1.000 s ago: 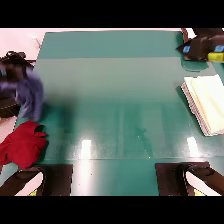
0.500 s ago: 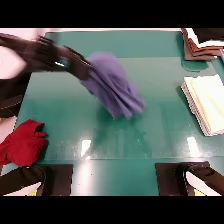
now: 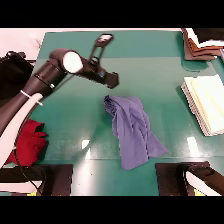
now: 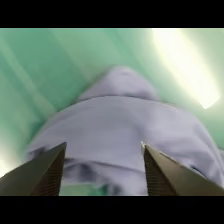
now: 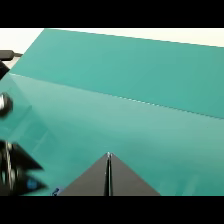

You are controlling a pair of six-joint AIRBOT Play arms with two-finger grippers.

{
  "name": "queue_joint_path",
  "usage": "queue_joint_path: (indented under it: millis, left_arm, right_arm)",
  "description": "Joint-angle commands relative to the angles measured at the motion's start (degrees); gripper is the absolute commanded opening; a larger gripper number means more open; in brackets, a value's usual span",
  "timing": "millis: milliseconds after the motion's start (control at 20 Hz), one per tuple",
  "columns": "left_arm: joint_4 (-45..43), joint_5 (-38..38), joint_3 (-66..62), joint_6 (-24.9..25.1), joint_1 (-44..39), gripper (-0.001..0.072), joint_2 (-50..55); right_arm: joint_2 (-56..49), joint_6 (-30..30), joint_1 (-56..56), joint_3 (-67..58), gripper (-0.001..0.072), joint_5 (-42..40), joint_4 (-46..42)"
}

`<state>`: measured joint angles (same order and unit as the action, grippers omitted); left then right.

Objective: Fold the shirts.

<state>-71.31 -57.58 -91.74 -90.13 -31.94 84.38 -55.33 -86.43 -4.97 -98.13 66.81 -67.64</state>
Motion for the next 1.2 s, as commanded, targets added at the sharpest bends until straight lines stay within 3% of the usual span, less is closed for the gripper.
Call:
queue_joint_path:
  millis: [0,250,550,600,700,850,1000,1050,1100,1150]
  left_arm:
    - [5.42,-4.57,4.70,0.09,9.29,0.0558,1.20]
    - [12.68,6.91,19.50,2.84,8.87,0.0558,3.10]
    - [18.47,13.97,19.71,3.58,5.62,0.0554,10.56]
    - [18.49,14.88,19.23,3.61,5.64,0.0418,10.45]
    - [17.16,13.68,16.48,3.65,6.36,0.0031,10.40]
    - [13.14,7.54,10.08,3.65,9.94,0.0024,9.35]
    - [4.44,3.32,5.42,3.63,14.29,0.0024,6.05]
    - [2.54,2.78,5.01,3.65,15.50,0.0024,4.81]
    - [1.22,2.19,4.94,3.65,16.72,0.0024,3.58]
    - [0.44,1.33,4.87,3.67,17.68,0.0024,2.97]
  right_arm:
    - [-0.31,-0.04,-0.02,-0.04,0.0019,1.49,0.07]
    - [-2.01,-0.07,-0.07,0.02,0.0019,2.40,0.17]
    - [-3.98,-0.09,-0.07,0.04,0.0018,5.51,0.57]
    - [-3.96,-0.09,-0.04,0.02,0.0019,5.70,0.48]
    - [-4.04,-0.07,0.04,0.07,0.0019,7.65,-0.09]
    - [-2.82,-0.07,3.78,7.10,0.0019,13.77,0.07]
    - [-0.63,1.25,11.02,23.98,0.0020,16.92,0.11]
    - [-0.22,2.27,13.57,30.93,0.0082,17.00,0.20]
    - [-0.15,2.82,15.56,37.18,0.0346,16.92,0.26]
    - [-0.39,3.52,17.31,43.58,0.0491,16.13,0.63]
